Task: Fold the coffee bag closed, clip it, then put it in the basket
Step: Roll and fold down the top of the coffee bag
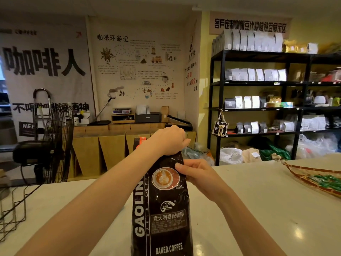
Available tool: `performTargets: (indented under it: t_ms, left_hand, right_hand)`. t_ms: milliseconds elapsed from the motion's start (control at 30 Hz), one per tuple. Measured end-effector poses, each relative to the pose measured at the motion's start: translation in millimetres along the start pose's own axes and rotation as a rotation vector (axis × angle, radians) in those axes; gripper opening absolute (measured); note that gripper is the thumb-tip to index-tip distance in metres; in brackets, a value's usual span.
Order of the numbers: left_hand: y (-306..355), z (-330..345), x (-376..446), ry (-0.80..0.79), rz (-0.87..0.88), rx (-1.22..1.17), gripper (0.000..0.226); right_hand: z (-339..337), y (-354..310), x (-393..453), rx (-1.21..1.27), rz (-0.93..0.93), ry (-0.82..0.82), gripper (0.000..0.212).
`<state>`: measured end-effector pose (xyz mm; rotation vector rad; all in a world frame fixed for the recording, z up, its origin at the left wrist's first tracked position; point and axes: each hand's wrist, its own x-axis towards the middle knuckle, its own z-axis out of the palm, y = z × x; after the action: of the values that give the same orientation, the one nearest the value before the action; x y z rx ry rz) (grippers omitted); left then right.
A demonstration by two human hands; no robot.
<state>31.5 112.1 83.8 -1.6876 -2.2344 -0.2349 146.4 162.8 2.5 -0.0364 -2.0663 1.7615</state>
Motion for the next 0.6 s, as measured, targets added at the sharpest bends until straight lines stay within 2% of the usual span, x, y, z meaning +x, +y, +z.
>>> performTargets:
  t_ms: [167, 300, 433, 500, 600]
  left_hand:
    - [2, -4, -2, -0.030, 0.016, -0.065, 0.049]
    - [6, -6, 0, -0.043, 0.017, -0.108, 0.053]
    - [4, -1, 3, -0.054, 0.017, -0.129, 0.053]
    - [2, 0, 2, -0.015, 0.031, -0.113, 0.054]
    - [0, -3, -8, 0.139, 0.037, -0.126, 0.051]
  right_hand:
    - [4, -5, 0, 0.037, 0.013, 0.026, 0.025]
    - [10, -4, 4, 0.112, -0.026, 0.160, 0.028]
    - [11, -2, 5, 0.139, -0.046, 0.194, 0.027]
    - [11, 1, 6, 0.144, -0.039, 0.185, 0.027]
    - [10, 5, 8, 0.142, -0.003, 0.189, 0.026]
